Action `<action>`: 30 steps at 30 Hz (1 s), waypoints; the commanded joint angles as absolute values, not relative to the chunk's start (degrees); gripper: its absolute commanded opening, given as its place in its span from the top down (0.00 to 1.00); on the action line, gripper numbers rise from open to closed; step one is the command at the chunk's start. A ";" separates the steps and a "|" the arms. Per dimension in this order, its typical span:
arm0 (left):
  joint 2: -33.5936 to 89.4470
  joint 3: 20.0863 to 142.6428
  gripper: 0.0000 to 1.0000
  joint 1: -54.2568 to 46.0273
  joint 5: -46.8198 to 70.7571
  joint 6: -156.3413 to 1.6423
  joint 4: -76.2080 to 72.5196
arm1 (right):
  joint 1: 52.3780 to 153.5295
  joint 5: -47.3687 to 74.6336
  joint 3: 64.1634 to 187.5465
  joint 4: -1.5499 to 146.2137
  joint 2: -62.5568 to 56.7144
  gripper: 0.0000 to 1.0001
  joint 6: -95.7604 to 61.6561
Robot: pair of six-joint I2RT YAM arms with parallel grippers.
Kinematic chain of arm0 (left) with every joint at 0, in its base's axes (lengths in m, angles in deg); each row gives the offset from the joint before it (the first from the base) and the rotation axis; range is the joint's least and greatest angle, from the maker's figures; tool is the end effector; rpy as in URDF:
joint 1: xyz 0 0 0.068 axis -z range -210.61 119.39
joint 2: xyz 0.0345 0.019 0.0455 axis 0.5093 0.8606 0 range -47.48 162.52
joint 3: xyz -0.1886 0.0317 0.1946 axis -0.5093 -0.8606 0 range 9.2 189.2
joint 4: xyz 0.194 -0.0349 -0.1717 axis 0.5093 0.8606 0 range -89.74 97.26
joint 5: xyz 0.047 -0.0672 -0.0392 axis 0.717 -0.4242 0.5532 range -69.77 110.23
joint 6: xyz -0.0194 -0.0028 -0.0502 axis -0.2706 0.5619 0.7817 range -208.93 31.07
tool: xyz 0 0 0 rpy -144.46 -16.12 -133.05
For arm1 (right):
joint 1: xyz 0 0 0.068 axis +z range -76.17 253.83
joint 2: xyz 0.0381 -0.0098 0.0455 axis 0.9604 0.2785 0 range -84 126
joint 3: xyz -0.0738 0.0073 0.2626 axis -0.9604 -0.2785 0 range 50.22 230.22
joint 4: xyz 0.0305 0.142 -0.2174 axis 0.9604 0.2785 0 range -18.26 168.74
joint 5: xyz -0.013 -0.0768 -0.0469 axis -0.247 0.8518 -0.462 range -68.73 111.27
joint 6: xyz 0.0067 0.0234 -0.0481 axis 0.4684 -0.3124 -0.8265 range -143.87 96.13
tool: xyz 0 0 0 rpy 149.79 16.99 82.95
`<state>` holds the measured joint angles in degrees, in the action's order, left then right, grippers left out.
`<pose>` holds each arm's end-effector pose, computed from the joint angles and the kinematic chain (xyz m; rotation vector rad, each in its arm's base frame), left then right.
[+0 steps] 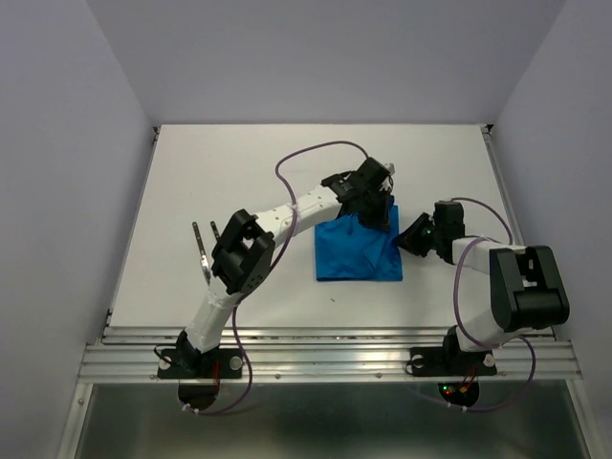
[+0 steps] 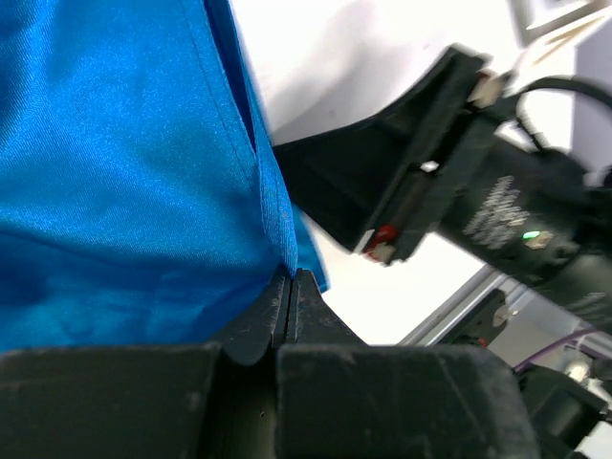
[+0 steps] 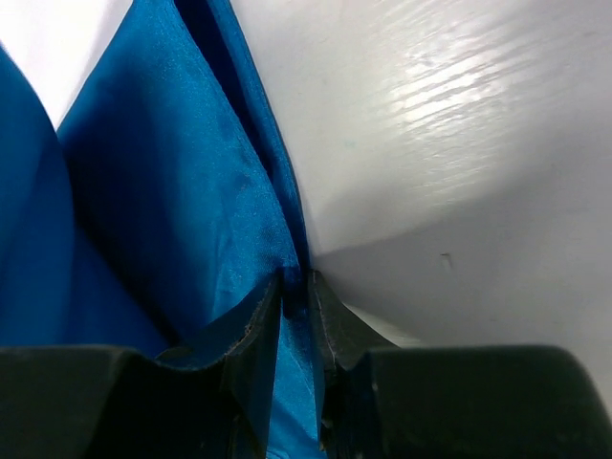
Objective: Fold the napkin into a case and place the utensils inside
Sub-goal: Fold the rectangle-folded napkin at the center of the board.
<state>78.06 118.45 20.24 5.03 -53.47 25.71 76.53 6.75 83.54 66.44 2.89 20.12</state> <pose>0.3124 -0.3985 0.2452 0.4852 2.4684 -1.0138 0.2709 0.0217 0.1347 0.7643 2.3713 0.6670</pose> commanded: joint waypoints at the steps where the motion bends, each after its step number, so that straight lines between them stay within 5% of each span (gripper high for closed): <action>1: 78.38 123.62 1.00 20.45 4.15 -52.45 24.69 | 78.83 9.85 82.21 72.44 6.70 0.75 19.73; 26: 86.11 130.83 1.00 20.54 2.83 -48.50 24.87 | 79.36 10.99 81.86 72.97 5.21 0.75 19.90; 30: 85.68 130.84 0.89 20.54 2.04 -48.94 24.69 | 79.36 11.87 81.77 73.67 4.77 0.74 19.55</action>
<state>86.60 127.85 20.30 3.56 -48.92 25.67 78.78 6.71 84.18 65.32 4.03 21.43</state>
